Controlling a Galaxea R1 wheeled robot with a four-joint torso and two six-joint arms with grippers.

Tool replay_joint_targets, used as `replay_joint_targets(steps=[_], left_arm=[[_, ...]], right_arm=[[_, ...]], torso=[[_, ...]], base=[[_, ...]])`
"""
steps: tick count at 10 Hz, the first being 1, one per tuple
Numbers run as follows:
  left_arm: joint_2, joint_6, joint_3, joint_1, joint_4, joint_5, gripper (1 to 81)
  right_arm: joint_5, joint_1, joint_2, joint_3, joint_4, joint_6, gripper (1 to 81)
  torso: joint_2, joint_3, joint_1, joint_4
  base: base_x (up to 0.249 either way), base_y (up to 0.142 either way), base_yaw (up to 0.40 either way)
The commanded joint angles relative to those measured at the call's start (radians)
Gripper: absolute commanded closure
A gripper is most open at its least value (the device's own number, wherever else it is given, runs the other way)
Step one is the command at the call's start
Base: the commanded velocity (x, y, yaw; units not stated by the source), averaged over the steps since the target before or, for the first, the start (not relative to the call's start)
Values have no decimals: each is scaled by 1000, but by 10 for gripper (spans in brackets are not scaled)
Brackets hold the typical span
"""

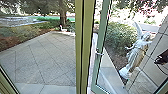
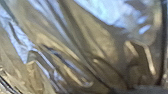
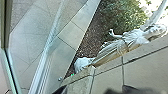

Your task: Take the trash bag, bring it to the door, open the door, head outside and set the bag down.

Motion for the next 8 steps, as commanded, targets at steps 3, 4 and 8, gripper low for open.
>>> replay_joint_targets(steps=[3, 4, 8], left_arm=[[5, 4, 8, -27, -7, 55, 811], [5, 4, 8, -27, -7, 55, 811], [9, 4, 8, -27, -7, 55, 811]], right_arm=[[93, 197, -2, -96, -128, 13, 10], [108, 208, 18, -128, -141, 18, 10], [194, 242, 99, -295, -145, 18, 10]], torso=[[0, 0, 0, 1], [0, 0, 0, 1], [0, 0, -1, 0]], base=[[0, 0, 0], [0, 0, 0], [0, 0, 0]])
